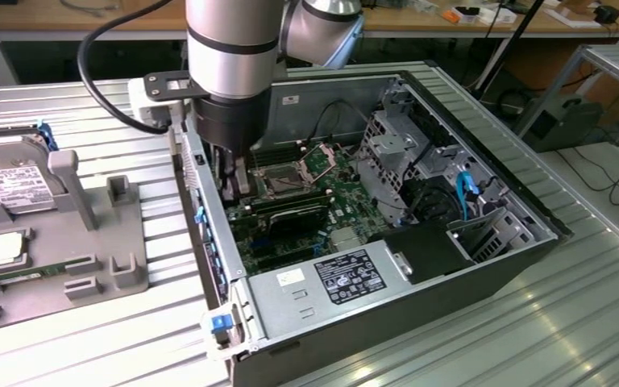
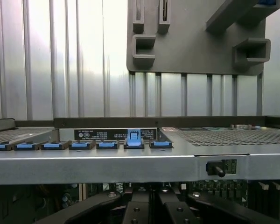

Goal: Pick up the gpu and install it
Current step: 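Press down on the gpu until it lock into place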

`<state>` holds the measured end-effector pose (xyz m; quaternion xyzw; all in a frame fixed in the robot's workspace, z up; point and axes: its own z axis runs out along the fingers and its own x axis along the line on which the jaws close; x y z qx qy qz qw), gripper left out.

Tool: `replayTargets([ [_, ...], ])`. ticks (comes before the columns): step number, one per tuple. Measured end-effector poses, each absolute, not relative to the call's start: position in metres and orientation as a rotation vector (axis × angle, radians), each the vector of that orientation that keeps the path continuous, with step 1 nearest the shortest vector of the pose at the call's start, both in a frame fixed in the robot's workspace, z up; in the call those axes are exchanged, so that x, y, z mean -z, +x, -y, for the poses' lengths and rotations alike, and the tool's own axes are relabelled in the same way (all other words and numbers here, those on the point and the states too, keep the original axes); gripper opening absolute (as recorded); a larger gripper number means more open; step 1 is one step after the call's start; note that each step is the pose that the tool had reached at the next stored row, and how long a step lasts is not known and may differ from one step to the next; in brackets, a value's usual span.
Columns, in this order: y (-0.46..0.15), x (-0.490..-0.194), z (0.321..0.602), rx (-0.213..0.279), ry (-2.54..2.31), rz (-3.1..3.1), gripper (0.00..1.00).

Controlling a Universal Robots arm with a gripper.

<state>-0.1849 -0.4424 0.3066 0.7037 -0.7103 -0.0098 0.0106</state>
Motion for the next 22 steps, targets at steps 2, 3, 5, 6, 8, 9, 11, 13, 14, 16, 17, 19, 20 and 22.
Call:
replayTargets([
  [2,-0.1849,-0.3077,0.4424,0.031,2.196,2.217,0.11],
  [3,-0.1850,-0.3078,0.4424,0.031,2.196,2.217,0.11],
  [5,-0.1868,-0.3079,0.4425,0.030,2.197,2.217,0.11],
  [6,-0.1880,-0.3079,0.4424,0.029,2.196,2.217,0.11],
  [8,-0.1881,-0.3082,0.4426,0.029,2.197,2.217,0.11],
  [9,-0.1882,-0.3090,0.4426,0.029,2.197,2.217,0.11],
  [11,-0.1882,-0.3101,0.4426,0.029,2.196,2.217,0.11],
  [13,-0.1882,-0.3101,0.4426,0.029,2.197,2.218,0.11],
  [14,-0.1887,-0.3102,0.4428,0.029,2.197,2.218,0.11],
  [16,-0.1905,-0.3102,0.4431,0.028,2.197,2.218,0.11],
  [17,-0.1908,-0.3102,0.4434,0.028,2.198,2.218,0.11],
  [19,-0.1910,-0.3097,0.4443,0.023,2.199,2.220,0.11],
  [20,-0.1910,-0.3091,0.4446,0.021,2.201,2.221,0.11],
  [22,-0.1909,-0.3082,0.4450,0.017,2.202,2.223,0.11],
])
